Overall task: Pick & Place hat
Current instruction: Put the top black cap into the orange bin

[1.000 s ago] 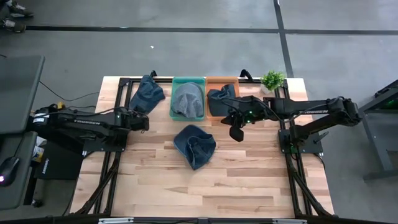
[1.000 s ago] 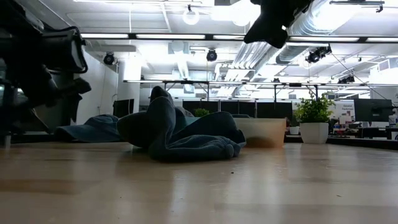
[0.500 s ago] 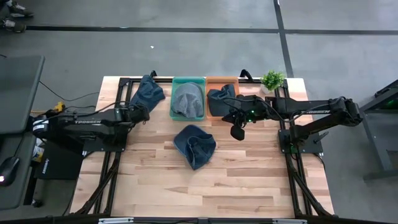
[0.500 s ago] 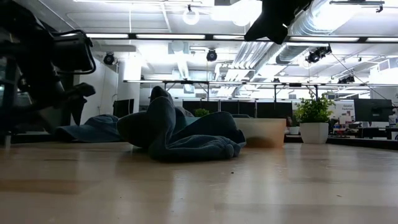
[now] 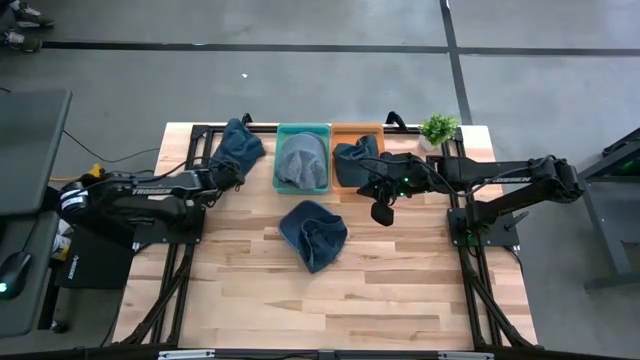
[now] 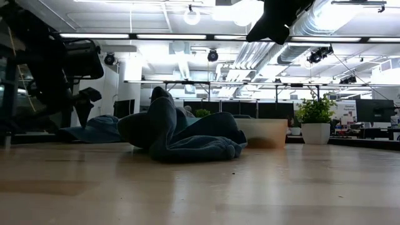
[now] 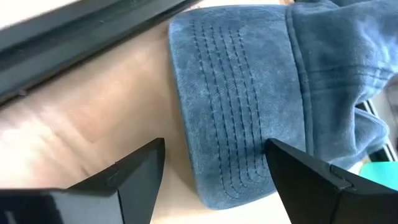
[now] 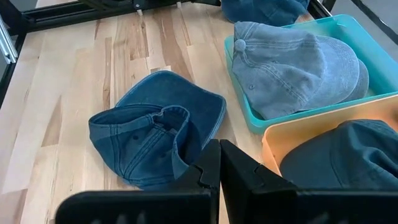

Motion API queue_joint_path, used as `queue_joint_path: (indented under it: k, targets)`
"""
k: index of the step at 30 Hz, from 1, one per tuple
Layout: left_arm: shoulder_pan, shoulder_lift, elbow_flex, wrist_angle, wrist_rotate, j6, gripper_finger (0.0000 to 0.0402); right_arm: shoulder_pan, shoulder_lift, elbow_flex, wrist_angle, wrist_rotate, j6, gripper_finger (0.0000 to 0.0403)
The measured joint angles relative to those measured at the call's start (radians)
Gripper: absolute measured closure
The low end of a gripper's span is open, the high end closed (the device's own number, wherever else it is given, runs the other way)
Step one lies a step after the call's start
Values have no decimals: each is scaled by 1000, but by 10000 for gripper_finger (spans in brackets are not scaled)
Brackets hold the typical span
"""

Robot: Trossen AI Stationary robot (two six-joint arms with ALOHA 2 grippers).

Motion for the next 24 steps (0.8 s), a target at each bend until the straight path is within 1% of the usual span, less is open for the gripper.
queue_joint_path:
  k: [4,8,11,13,15,18,22,23,24]
  targets:
    - [0,35,0,71,-23,2,128,0,0,0,-1,0,0,403]
    - [0,60,0,144,-48,41,129,0,0,0,-2,0,0,403]
    - [0,74,0,173,-58,42,146,0,0,0,-6,0,0,403]
    - [0,77,0,177,-60,41,170,0,0,0,-6,0,0,403]
    - [0,77,0,177,-65,42,204,0,0,0,-6,0,0,403]
    - [0,76,0,181,-75,41,268,0,0,0,-10,1,1,403]
    - [-1,75,5,200,-103,37,364,0,0,0,-13,3,2,403]
    - [-1,73,5,204,-108,37,379,0,0,0,-13,3,2,403]
    - [-1,73,6,206,-111,38,386,0,0,0,-13,3,3,403]
